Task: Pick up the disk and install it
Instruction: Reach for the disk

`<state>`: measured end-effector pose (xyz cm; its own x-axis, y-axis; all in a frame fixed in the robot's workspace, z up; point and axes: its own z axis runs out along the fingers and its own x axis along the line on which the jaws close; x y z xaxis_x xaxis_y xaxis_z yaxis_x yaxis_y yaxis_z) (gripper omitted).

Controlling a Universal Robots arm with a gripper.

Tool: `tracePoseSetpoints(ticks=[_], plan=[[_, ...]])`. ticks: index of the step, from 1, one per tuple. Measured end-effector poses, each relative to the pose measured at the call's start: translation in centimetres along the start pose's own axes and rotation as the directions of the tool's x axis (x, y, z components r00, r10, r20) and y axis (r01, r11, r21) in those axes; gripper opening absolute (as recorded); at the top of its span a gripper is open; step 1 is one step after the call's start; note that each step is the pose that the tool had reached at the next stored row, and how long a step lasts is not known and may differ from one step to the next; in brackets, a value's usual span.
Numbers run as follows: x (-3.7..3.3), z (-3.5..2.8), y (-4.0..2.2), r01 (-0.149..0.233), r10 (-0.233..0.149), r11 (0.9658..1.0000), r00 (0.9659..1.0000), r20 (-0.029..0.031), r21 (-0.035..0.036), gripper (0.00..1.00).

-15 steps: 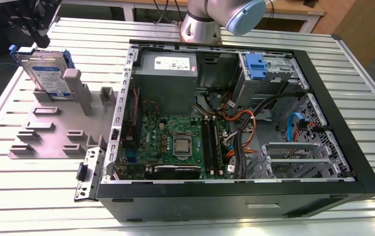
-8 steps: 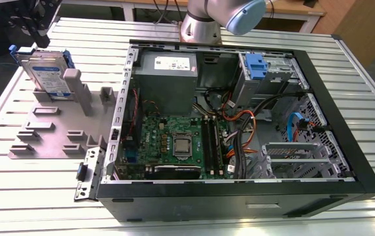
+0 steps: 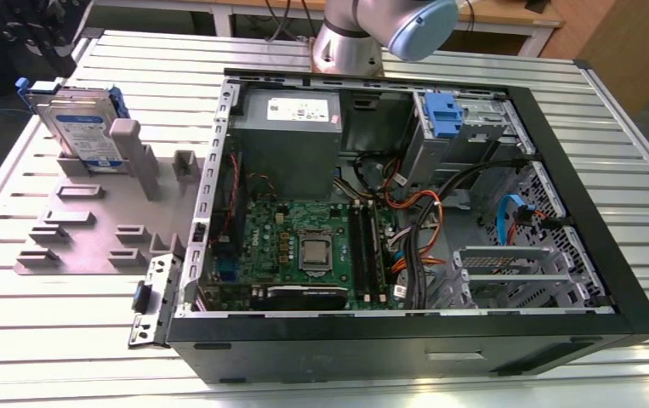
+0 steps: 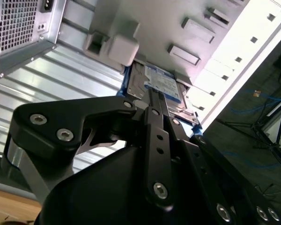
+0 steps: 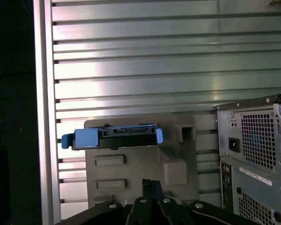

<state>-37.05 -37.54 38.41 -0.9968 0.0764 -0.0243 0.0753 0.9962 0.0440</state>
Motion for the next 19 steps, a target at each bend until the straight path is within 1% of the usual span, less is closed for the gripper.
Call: tracePoseSetpoints(ticks=[2,5,14,19], plan=[[0.56,0.07,0.28,0.000,0.000,1.0000,1.0000,-0.0003,-0.0001,0.11],[1.35,0.19,0.49,0.000,0.000,1.0000,1.0000,-0.0014,-0.0001,0.11],[1.38,0.19,0.51,0.000,0.000,1.0000,1.0000,-0.0020,0.0001,0.11],[1.72,0.19,0.48,0.000,0.000,1.0000,1.0000,-0.0020,0.0001,0.11]])
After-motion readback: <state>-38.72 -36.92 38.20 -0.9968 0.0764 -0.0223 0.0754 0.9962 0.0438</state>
